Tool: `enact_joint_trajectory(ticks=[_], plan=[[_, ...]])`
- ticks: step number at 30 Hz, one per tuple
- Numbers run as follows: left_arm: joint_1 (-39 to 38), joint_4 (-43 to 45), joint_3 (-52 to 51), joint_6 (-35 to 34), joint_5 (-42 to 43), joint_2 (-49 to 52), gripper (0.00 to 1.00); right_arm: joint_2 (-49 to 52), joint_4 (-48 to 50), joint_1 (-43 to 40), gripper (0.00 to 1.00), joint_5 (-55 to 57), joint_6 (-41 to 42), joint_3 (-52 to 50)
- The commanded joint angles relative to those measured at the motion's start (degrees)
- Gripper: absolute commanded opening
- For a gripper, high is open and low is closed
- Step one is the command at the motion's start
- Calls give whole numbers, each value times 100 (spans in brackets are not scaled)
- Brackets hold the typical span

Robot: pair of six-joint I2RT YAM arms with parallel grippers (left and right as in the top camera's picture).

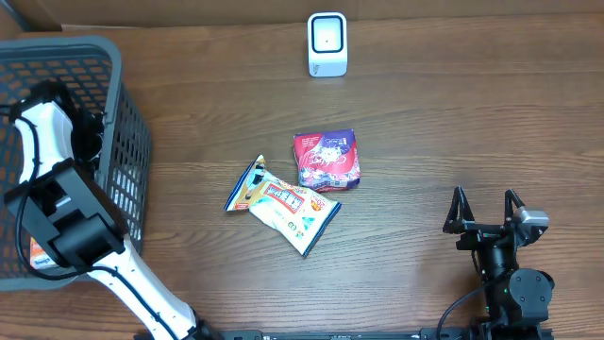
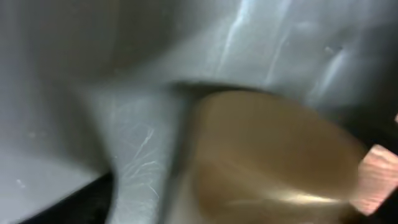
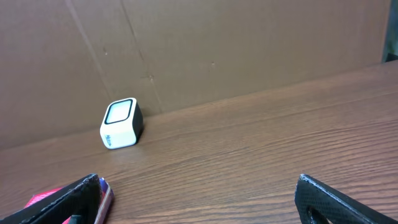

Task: Scan the item barcode
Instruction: 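Reach the left gripper into the basket and grasp the cream tube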

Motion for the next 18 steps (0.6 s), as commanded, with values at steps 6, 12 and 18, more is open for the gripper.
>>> enact_joint_trajectory(ticks=[6, 12, 18], plan=[[68, -96, -22, -197, 22, 389, 4, -57, 37, -17, 100, -2, -7, -59], [155, -940, 706, -905, -503, 363, 4, -57, 37, -17, 100, -2, -7, -59], [199, -2507, 2986, -1158, -507, 361, 4, -57, 37, -17, 100, 0, -7, -59]])
